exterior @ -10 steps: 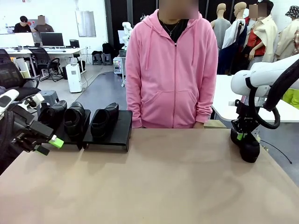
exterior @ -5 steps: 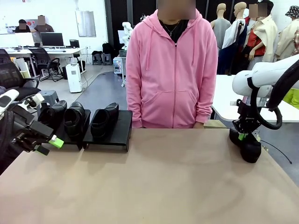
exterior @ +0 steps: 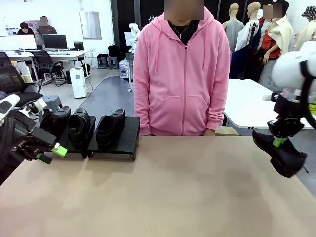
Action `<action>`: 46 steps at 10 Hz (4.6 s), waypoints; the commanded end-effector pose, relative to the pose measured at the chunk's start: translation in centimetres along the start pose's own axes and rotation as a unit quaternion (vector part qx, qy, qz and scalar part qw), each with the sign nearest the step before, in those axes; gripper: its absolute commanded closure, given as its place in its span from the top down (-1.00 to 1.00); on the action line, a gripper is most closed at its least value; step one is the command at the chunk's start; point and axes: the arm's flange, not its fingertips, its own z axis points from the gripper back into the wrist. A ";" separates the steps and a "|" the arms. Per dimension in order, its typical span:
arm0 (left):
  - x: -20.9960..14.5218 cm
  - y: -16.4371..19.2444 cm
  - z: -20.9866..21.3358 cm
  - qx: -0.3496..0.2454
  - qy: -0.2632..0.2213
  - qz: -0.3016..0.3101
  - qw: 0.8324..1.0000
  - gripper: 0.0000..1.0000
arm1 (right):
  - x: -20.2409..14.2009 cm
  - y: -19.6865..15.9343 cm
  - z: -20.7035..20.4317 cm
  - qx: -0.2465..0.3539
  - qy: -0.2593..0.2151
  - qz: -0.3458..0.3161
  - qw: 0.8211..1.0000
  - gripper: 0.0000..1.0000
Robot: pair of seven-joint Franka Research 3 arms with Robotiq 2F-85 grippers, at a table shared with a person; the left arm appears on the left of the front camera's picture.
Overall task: Organize the shoes by placing them on the stand.
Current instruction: Pick up one Shoe and place it in the middle of the table.
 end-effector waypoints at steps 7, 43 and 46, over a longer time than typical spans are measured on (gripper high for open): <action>0.0 0.1 -0.1 -0.014 -0.006 -0.010 1.000 1.00 | -5.1 3.7 -0.5 0.068 -0.021 0.019 0.997 -1.00; 0.0 0.1 -0.1 -0.014 -0.006 -0.010 1.000 1.00 | -15.1 0.9 -0.9 0.316 -0.080 -0.033 0.945 1.00; 0.0 0.1 -0.1 -0.014 -0.006 -0.010 1.000 1.00 | -15.1 0.9 -0.9 0.316 -0.080 -0.033 0.945 1.00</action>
